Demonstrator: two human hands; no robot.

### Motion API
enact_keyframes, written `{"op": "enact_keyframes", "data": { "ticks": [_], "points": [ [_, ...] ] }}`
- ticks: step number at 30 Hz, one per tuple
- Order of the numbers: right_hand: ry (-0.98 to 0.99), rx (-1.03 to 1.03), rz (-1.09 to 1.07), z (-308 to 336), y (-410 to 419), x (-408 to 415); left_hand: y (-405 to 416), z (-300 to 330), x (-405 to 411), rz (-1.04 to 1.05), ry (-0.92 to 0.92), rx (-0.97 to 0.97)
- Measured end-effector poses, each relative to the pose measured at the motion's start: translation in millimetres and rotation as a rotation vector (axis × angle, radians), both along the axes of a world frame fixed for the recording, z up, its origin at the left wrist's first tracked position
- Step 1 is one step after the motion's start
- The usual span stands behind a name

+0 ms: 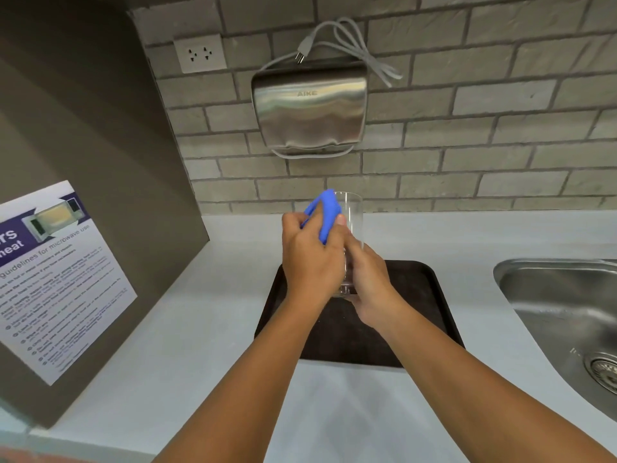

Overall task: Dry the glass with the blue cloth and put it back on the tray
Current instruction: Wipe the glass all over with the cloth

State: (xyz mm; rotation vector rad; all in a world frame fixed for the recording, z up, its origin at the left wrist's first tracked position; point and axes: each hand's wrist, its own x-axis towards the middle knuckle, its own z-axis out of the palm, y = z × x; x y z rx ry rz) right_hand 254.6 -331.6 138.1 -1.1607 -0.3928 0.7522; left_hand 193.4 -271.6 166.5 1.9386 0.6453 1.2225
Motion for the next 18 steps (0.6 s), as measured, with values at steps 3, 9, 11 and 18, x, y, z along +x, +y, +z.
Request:
{"op": "enact_keyframes", "data": {
  "ticks": [3, 9, 11, 18],
  "points": [
    [0.091, 0.127, 0.047, -2.8, -1.5, 1.7, 4.9, 10.1, 2.2, -0.040, 0.043, 0.020],
    [0.204, 0.241, 0.249, -7.8, -6.5, 13.1, 25.1, 15.7, -4.1, -0.197, -0.036, -0.720],
    [0.220, 0.230, 0.238, -9.8, -6.8, 12.9, 22.9, 12.4, -3.4, -0.174, -0.055, -0.698],
    [0.004, -0.047, 0.043, 0.4, 1.2, 12.6, 24.4, 0.9, -4.2, -0.031, -0.032, -0.467]
  ]
}}
